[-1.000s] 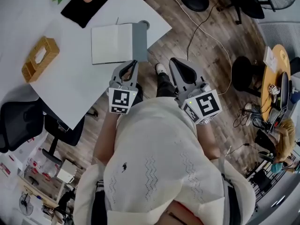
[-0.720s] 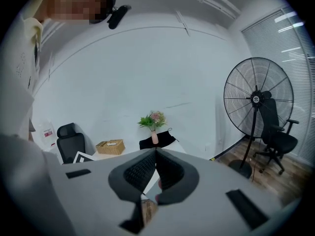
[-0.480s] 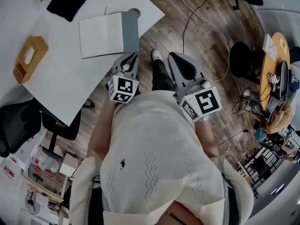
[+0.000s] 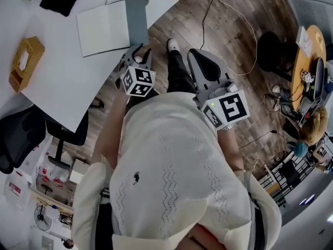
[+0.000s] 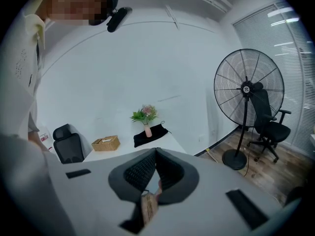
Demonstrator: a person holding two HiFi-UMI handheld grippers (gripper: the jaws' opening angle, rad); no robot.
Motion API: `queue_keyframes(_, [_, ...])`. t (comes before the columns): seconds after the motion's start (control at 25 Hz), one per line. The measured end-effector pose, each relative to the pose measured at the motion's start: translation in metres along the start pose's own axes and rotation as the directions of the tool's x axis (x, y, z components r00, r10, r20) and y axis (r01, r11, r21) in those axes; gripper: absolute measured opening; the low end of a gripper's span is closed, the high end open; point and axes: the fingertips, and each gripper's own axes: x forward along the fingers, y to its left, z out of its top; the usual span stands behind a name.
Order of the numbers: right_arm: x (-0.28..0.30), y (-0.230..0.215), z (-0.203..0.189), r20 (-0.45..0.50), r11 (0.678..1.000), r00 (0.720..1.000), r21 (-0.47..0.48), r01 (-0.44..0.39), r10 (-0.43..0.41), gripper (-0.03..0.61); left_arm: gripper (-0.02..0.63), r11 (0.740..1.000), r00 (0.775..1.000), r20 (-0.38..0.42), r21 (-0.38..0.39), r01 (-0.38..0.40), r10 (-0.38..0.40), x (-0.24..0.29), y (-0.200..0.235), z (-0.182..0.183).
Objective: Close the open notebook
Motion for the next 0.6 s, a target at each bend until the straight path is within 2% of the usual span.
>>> queue_keyframes(0.2, [0.001, -0.009, -0.006, -0.019, 1.0, 1.0, 0.016, -0.002, 0.002, 0.002, 0.161, 0.997, 0.996, -0.075, 0.063, -0.032, 0.037, 0.021, -0.002, -0.011])
queue_keyframes(0.32, [0.002, -0.014, -0.008, -0.025, 1.0, 1.0, 0.018, -0.008, 0.009, 0.002, 0.167, 0.99, 0.99, -0.107, 0.114, -0.078, 0.09, 0.032, -0.002, -0.018])
queue_keyframes(0.48, [0.004, -0.02, -0.009, -0.028, 1.0, 0.999, 0.019, -0.015, 0.016, 0.002, 0.169, 0.965, 0.976, -0.115, 0.211, -0.159, 0.186, 0.042, 0.003, -0.025])
queue_keyframes(0.6, [0.005, -0.024, -0.009, -0.028, 1.0, 0.999, 0.019, -0.017, 0.017, 0.002, 0.183, 0.943, 0.965, -0.132, 0.278, -0.184, 0.227, 0.047, 0.004, -0.033])
